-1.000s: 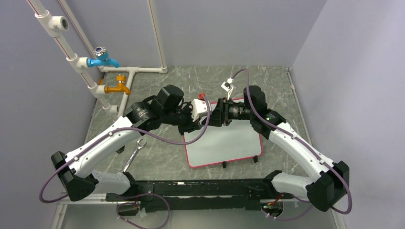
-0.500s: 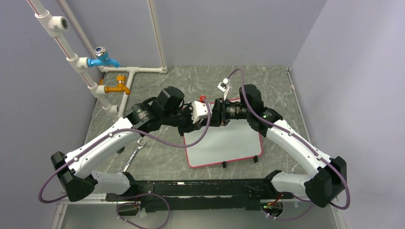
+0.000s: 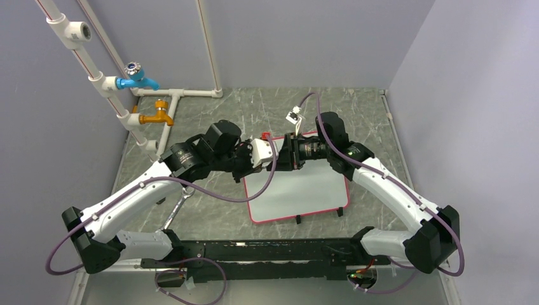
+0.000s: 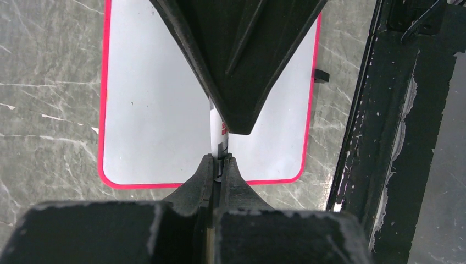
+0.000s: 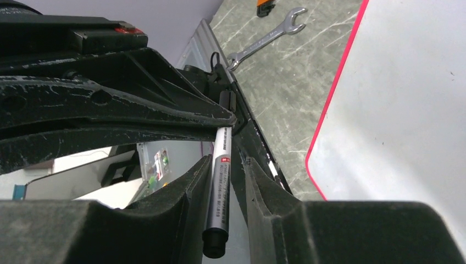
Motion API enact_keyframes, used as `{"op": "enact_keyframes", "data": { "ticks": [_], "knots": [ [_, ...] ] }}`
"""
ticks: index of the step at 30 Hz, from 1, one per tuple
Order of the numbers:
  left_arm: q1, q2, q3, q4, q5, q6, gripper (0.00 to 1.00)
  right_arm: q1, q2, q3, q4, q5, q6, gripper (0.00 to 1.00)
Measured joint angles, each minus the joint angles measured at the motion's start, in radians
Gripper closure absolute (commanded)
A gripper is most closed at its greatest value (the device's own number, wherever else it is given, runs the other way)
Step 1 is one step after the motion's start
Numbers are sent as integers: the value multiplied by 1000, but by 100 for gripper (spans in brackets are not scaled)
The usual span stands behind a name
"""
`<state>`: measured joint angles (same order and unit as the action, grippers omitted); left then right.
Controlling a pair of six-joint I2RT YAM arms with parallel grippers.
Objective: Write a sentence on the whiteboard
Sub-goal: Pass from the left arm to the right
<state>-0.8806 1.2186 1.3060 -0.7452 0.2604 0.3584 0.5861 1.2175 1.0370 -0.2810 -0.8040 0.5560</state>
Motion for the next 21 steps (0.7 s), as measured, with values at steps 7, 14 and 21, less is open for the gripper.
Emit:
{"op": "enact_keyframes", "data": {
  "ticks": [7,14,21],
  "knots": [
    [0,-11,-1,0,-2,4,100,7,18,3,-5,-18,-3,69],
    [0,-11,-10,0,-4,6,100,16,49,15,3,-18,-1,69],
    [-3,-11,-10,1,-3,6,100,21,65,30,5,-16,1,69]
  ]
}}
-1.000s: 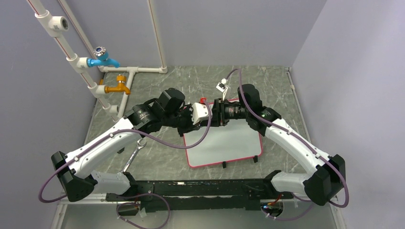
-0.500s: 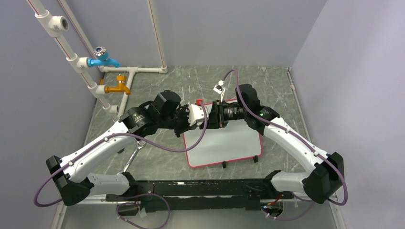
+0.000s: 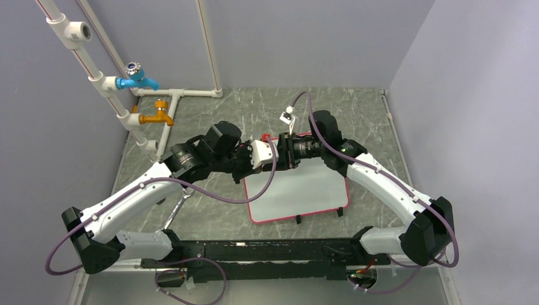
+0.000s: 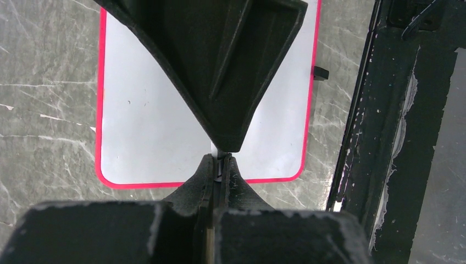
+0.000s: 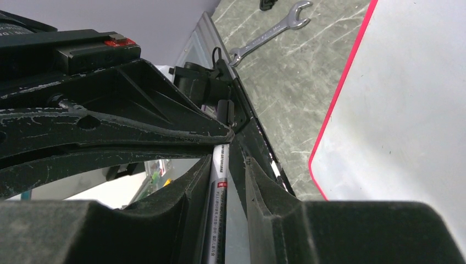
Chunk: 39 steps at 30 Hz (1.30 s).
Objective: Write a sentence on the whiteboard
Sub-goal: Pass from the left arm to the right
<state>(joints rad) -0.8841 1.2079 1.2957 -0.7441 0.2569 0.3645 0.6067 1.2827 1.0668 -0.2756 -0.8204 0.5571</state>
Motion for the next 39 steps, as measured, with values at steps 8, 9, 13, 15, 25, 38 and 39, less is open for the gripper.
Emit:
{"op": "enact_keyframes", "data": {
  "ticks": [8,9,13,15,25,38,39],
  "knots": [
    [-4,0,0,0,0,0,100,5,2,0,1,0,0,71],
    [-4,0,0,-1,0,0,100,6,3,0,1,0,0,71],
    [-4,1,0,-1,0,0,100,11,9,0,13,1,3,72],
    [-5,1,0,-2,-1,0,100,13,11,0,16,3,4,73],
    [-6,8,-9,-10,-11,0,100,33,25,0,19,15,11,99],
    [-8,-11,-50,21,-66,-6,41,45,29,5,-40,64,-33,100],
    [-11,-21,-59,26,-72,-7,39,45,27,8,-51,73,-40,100]
  ]
}}
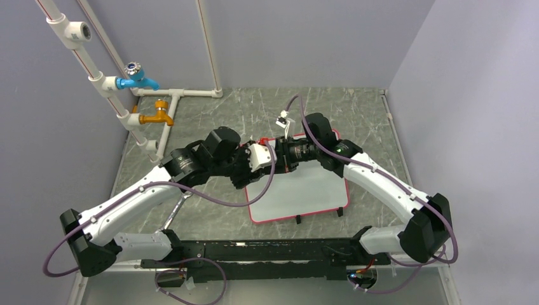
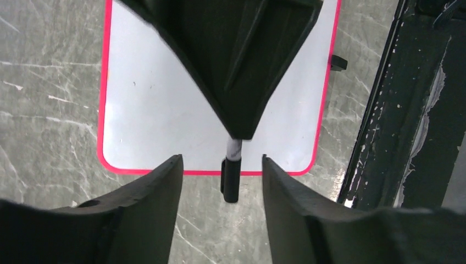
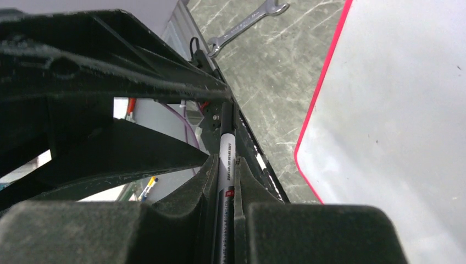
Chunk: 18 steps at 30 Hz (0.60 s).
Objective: Write a sentence on the whiteboard
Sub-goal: Pass from the left arm to the right, then open the pen cap from the whiteboard marker.
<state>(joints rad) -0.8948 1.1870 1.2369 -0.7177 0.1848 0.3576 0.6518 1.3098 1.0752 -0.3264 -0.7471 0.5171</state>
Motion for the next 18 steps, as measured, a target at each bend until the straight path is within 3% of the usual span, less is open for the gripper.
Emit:
{"op": "enact_keyframes", "data": {
  "ticks": [10,18],
  "knots": [
    [-3,-115,-44,31,-17,-4,36,-14,-115,32,-84,53,-54,100],
    [-3,-116,-72,64,-11,-11,46,-16,-138,36,-85,54,-50,100]
  ]
}}
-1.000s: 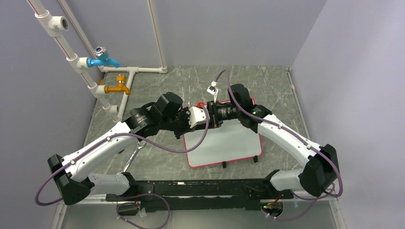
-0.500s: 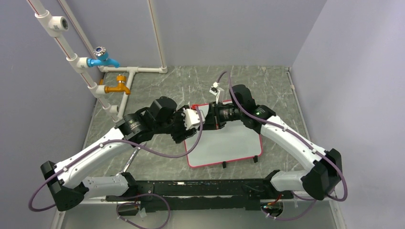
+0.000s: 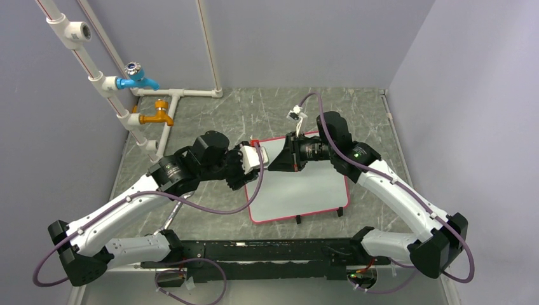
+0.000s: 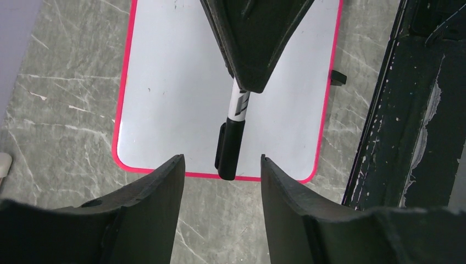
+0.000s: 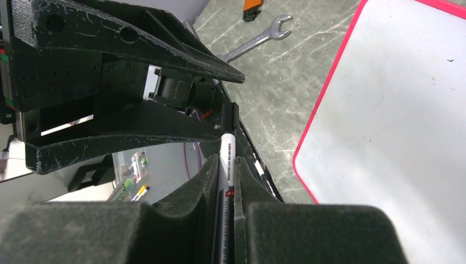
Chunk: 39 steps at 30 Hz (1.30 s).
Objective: Write a sentence on the whiteboard
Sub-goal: Open the pen cap from the whiteboard marker.
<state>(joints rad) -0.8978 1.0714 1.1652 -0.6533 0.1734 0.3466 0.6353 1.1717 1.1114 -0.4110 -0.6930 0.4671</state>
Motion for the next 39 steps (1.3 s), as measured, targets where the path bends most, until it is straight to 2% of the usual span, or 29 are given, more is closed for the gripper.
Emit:
{"op": "enact_keyframes", "data": {
  "ticks": [5,14,16,21,22,31,39],
  "knots": [
    [0,0,0,21,6,-5,55,0,-7,0,1,-5,9,100],
    [0,28,0,38,13,-11,49,0,-9,0,10,-27,27,100],
    [0,39,0,39,13,-11,58,0,-9,0,13,-31,31,100],
    [-3,43,0,38,22,-16,99,-3,-9,2,24,-31,35,100],
    [-6,43,0,36,30,-5,100,-6,-9,2,24,-32,37,100],
    [-12,43,-1,35,40,11,100,-8,-16,10,-2,-26,26,100],
    [-24,28,-29,113,48,27,100,-36,-52,21,-45,-25,-4,100]
  ]
}}
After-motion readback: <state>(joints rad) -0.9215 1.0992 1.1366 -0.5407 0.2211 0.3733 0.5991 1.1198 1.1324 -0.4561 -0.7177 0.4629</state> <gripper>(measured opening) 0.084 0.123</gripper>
